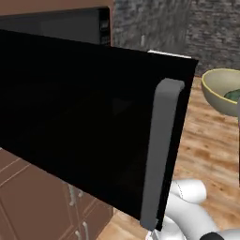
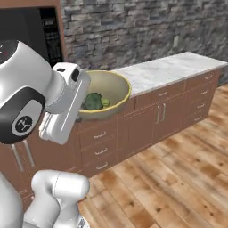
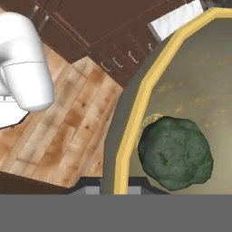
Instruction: Pick the broccoli from the sink and place it in the bowl. Then pick the bowl and place it in the microwave. Then close the microwave door and press the start button.
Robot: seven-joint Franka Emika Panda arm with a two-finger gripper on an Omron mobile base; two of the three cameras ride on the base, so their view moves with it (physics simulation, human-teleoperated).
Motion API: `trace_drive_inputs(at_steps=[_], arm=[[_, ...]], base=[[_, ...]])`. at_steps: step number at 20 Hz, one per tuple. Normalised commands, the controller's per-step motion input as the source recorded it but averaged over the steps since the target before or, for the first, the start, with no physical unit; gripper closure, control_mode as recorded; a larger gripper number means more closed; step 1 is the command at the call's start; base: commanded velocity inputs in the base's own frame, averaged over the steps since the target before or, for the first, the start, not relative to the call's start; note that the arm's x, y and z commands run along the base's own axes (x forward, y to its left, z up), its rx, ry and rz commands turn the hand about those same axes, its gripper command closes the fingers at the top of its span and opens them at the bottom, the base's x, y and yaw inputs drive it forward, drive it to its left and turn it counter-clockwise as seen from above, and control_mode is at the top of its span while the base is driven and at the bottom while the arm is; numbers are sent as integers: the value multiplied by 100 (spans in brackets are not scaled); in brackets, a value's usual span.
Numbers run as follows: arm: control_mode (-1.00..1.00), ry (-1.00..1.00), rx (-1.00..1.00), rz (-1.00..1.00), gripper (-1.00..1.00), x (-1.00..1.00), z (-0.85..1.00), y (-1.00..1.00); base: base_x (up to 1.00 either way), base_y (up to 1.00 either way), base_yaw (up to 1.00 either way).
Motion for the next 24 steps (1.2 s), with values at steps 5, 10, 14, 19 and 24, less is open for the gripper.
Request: trace_drive_inputs(at_steps=[5, 10, 14, 19, 24], arm=[[100, 0, 0, 0, 100, 0, 0, 0], [100, 0, 0, 0, 100, 0, 0, 0], [100, 0, 0, 0, 100, 0, 0, 0], [100, 0, 0, 0, 100, 0, 0, 0], [100, 0, 0, 0, 100, 0, 0, 0]], base=[[40, -8, 71], [15, 0, 71], [26, 0, 63], [10, 0, 50], [18, 0, 43]])
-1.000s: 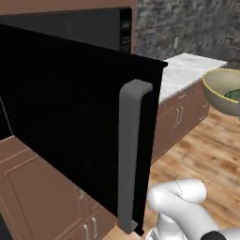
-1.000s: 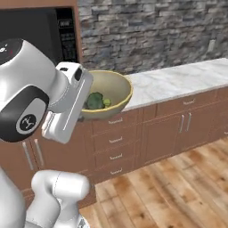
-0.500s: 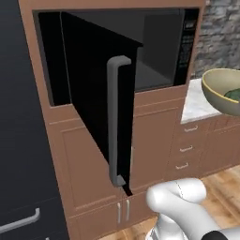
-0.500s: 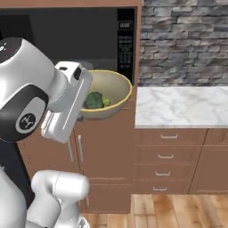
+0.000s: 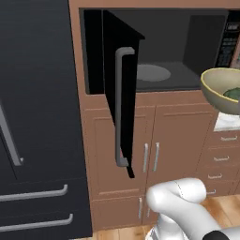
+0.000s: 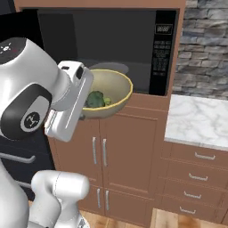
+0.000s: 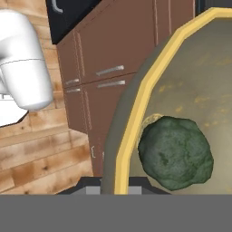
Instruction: Pick the broccoli from the sink and place it in the bowl. Then pick the bowl and place it in the microwave. Then close the microwave door and press the start button.
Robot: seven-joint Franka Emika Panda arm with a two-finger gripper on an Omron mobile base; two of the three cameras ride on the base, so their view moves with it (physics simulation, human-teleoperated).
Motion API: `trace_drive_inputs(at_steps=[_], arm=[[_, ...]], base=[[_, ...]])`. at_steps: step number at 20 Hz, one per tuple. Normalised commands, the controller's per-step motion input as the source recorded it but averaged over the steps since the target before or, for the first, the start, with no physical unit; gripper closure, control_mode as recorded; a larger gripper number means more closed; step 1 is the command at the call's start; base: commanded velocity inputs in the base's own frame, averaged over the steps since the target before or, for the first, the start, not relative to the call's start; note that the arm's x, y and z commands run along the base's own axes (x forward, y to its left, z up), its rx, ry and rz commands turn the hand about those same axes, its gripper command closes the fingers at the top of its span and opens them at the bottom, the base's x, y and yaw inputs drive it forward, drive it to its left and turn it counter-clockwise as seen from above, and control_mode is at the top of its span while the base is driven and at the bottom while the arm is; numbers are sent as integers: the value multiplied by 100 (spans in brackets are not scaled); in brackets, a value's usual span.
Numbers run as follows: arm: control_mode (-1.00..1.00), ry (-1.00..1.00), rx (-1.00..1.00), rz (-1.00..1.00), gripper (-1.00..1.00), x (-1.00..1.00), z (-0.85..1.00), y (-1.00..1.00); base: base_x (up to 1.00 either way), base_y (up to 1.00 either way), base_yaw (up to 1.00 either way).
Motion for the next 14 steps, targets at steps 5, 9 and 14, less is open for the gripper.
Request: trace_drive_inputs(at_steps=[5, 9, 14], arm=[[100, 0, 0, 0, 100, 0, 0, 0], [100, 0, 0, 0, 100, 0, 0, 0], [100, 0, 0, 0, 100, 0, 0, 0]], base=[[47, 0, 17], [11, 0, 2], [0, 0, 0]])
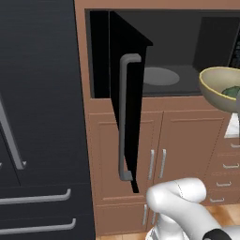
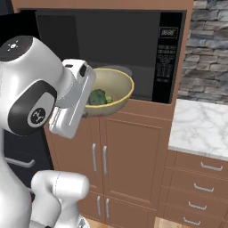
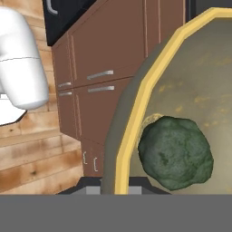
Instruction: Pick the broccoli from the sink and place it in the bowl. Then pick the bowl and place it in the microwave. Then close the microwave door and press the start button.
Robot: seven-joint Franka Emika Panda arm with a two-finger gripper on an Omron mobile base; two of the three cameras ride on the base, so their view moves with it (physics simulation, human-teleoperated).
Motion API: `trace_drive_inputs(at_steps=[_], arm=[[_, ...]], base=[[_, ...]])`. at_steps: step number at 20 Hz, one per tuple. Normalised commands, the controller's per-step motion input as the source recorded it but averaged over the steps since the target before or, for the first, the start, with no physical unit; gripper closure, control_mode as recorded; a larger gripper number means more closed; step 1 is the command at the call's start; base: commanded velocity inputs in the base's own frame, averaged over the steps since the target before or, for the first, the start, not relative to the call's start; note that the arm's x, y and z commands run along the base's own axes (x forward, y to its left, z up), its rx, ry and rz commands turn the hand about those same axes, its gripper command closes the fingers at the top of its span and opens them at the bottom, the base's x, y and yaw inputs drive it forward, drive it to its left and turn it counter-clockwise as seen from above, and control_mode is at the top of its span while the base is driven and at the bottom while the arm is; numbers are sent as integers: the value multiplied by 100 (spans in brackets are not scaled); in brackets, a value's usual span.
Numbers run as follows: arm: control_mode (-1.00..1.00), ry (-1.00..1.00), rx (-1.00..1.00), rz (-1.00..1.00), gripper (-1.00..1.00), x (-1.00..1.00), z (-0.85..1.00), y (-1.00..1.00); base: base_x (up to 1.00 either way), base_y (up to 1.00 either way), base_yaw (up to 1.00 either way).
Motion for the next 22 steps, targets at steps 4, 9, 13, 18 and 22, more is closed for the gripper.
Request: trace_drive_inputs(at_steps=[4, 9, 13, 18, 22], arm=[[100, 0, 0, 0, 100, 0, 0, 0], [-100, 0, 0, 9, 100, 51, -2, 30], [-100, 0, 0, 24, 100, 100, 0, 52], [-100, 0, 0, 9, 100, 100, -2, 9], [-100, 0, -1, 1, 100, 100, 0, 0]], base=[[0, 0, 0], [0, 0, 0], [0, 0, 0], [0, 0, 0], [0, 0, 0]])
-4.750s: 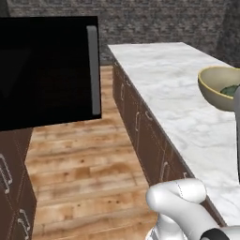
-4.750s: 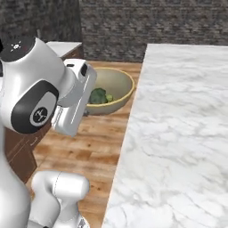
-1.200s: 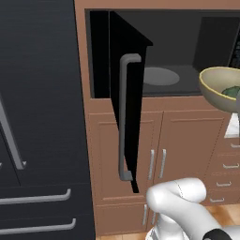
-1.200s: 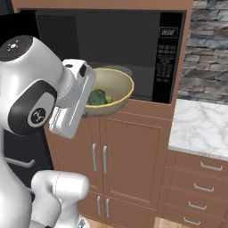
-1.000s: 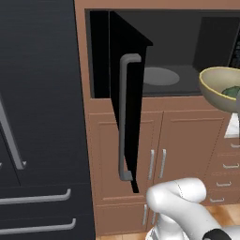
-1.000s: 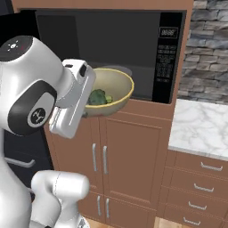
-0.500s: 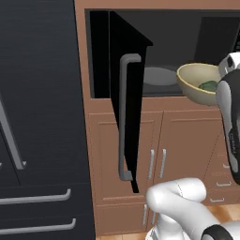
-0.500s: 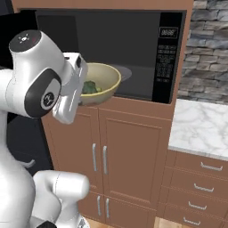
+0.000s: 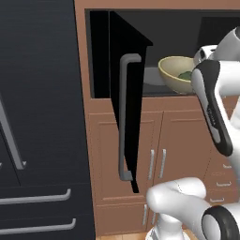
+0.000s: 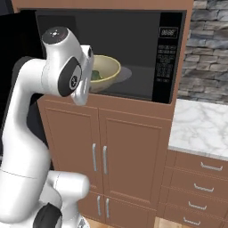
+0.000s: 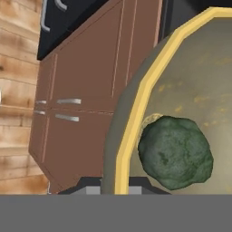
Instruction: Pick the broccoli from the sink and place it in the bowl. Then pick the bowl and place it in the microwave. Then close the microwave door and press the start button.
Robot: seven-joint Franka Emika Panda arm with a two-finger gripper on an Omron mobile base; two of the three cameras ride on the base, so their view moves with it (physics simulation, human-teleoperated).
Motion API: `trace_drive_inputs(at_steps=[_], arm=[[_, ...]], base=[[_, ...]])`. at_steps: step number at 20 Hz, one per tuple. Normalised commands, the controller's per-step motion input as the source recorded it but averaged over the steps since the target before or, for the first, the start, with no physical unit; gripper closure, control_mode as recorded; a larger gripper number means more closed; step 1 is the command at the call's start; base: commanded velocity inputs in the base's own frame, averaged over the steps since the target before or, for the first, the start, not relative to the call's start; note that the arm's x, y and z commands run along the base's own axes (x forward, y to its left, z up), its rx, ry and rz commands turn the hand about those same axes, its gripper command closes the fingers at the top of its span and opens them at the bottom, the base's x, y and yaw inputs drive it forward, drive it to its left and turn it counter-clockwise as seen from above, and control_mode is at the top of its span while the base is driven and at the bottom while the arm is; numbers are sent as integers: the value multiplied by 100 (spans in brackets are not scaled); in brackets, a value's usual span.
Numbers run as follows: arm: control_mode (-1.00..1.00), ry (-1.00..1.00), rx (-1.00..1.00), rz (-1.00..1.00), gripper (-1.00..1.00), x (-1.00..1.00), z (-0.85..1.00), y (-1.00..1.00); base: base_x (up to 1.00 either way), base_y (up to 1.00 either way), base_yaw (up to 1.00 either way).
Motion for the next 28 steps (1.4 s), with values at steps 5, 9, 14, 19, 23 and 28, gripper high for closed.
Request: trace_drive_inputs(at_steps=[5, 9, 14, 19, 23, 28], arm=[[-100, 0, -4, 0, 100, 95, 0, 5], [-100, 1, -2, 0, 100, 76, 0, 5], [-100, 4, 0, 0, 100, 63, 0, 0], [-100, 9, -1, 0, 100, 79, -5, 1], [-100, 5, 0, 0, 100, 79, -13, 1], [-100, 3, 0, 0, 100, 83, -6, 0]], base=[[0, 0, 0], [0, 0, 0], [0, 0, 0], [0, 0, 0], [0, 0, 0], [0, 0, 0]])
